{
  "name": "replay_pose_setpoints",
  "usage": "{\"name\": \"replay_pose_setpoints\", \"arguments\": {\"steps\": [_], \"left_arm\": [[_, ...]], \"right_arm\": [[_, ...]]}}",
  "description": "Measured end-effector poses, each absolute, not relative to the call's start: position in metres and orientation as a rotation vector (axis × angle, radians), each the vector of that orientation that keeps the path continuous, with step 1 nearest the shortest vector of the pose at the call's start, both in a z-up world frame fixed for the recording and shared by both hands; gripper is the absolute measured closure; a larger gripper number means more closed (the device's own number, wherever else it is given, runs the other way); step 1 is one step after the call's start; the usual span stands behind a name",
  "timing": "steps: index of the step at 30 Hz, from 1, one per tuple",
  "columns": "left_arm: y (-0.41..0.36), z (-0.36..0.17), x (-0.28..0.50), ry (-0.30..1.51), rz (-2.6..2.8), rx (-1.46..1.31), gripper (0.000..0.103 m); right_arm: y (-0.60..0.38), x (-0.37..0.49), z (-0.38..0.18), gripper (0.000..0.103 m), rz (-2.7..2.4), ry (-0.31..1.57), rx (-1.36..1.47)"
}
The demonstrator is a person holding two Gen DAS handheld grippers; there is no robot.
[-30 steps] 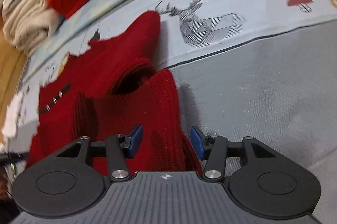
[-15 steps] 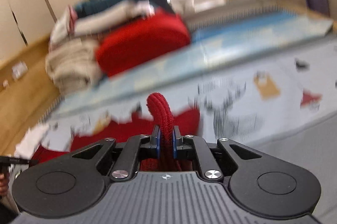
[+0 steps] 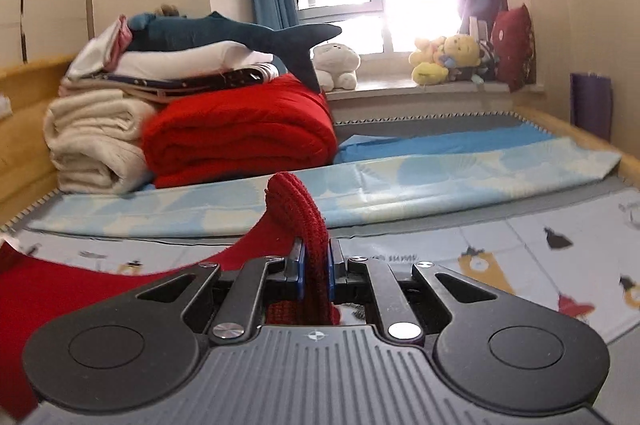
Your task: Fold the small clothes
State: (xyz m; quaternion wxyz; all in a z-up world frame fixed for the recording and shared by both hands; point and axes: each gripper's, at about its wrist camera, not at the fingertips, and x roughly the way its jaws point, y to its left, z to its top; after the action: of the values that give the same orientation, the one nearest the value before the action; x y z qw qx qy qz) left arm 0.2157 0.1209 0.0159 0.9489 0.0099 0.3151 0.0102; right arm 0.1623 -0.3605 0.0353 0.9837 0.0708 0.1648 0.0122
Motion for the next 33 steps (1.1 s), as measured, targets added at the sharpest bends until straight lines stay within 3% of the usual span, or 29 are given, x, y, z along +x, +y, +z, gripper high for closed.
{"name": "replay_pose_setpoints", "arguments": {"steps": [5, 6, 11, 14, 15, 16, 18, 22, 26, 33], "left_arm": [[0.130, 0.014, 0.227, 0.611, 0.072, -0.034, 0.088], [0.133, 0.008, 0.231, 0.646, 0.085, -0.071, 0.082], [0.146, -0.024, 0.248, 0.911, 0.120, -0.170, 0.080], [0.160, -0.028, 0.244, 0.976, 0.055, -0.335, 0.057], [0.161, -0.032, 0.242, 1.017, 0.027, -0.380, 0.041], [0.161, -0.039, 0.240, 1.078, 0.002, -0.398, 0.037], [0.156, -0.049, 0.239, 1.159, -0.025, -0.360, 0.037], [0.151, -0.065, 0.232, 1.242, -0.031, -0.275, 0.037], [0.160, -0.076, 0.227, 1.277, -0.018, -0.352, 0.037], [0.165, -0.079, 0.219, 1.319, -0.070, -0.446, 0.037]], "right_arm": [[-0.344, 0.175, 0.033, 0.093, -0.020, 0.279, 0.078], [-0.342, 0.180, 0.029, 0.093, -0.026, 0.298, 0.073], [-0.335, 0.220, -0.023, 0.083, -0.137, 0.641, 0.033], [-0.347, 0.215, -0.021, 0.067, -0.080, 0.691, 0.163], [-0.349, 0.212, -0.017, 0.055, -0.059, 0.690, 0.188], [-0.350, 0.209, -0.016, 0.042, -0.044, 0.700, 0.198], [-0.352, 0.205, -0.019, 0.033, -0.036, 0.769, 0.204], [-0.360, 0.207, -0.044, 0.033, -0.060, 0.940, 0.320], [-0.373, 0.205, -0.050, 0.031, -0.067, 0.977, 0.456], [-0.373, 0.193, -0.046, 0.030, -0.018, 1.024, 0.411]]}}
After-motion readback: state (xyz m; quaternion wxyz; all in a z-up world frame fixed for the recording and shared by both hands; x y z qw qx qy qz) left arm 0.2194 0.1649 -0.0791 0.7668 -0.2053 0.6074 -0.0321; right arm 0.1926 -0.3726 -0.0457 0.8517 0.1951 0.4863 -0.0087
